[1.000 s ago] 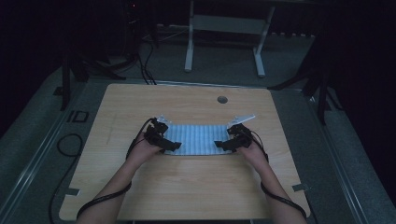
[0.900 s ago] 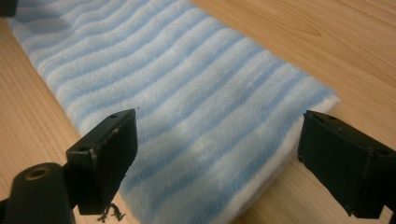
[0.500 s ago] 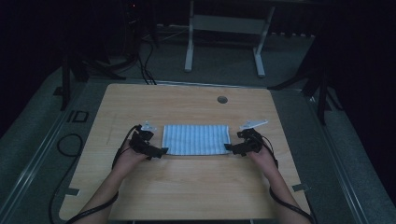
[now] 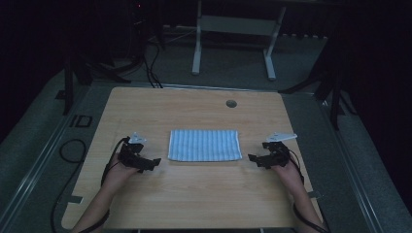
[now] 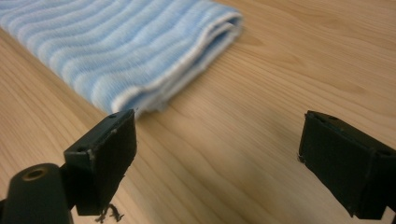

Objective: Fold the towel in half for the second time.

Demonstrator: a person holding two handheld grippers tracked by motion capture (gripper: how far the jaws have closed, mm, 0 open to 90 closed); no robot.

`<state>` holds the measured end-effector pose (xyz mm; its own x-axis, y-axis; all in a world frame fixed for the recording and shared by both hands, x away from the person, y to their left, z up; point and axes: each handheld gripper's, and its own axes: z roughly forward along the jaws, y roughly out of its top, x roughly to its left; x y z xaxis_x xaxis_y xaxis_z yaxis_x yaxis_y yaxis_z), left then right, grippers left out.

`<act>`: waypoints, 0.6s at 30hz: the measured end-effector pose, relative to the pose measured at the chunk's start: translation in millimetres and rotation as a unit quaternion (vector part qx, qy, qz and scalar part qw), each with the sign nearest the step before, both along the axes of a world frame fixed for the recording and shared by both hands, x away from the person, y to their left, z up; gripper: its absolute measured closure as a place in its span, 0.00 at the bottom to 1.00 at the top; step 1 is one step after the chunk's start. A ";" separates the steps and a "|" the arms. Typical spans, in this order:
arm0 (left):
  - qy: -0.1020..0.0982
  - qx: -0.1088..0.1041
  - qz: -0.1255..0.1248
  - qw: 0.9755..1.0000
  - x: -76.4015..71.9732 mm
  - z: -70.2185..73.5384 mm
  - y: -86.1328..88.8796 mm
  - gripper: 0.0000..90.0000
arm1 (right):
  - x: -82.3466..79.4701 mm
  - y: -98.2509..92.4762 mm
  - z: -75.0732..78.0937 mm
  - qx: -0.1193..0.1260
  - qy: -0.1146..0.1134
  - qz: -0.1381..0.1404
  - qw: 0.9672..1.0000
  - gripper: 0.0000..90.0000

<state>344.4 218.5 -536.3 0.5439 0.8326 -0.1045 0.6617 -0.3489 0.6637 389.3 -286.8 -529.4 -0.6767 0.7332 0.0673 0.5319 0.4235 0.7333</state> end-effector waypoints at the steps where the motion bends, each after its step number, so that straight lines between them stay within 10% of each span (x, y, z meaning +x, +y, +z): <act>1: 0.000 0.001 0.004 1.000 -2.0 -0.3 2.7 0.02 | -2.4 -4.4 0.3 0.001 -0.002 -0.003 1.000 0.12; 18: -0.009 -0.004 0.050 0.999 -35.5 -8.9 38.2 0.02 | -46.1 -70.5 -6.8 0.010 -0.010 -0.077 0.997 0.12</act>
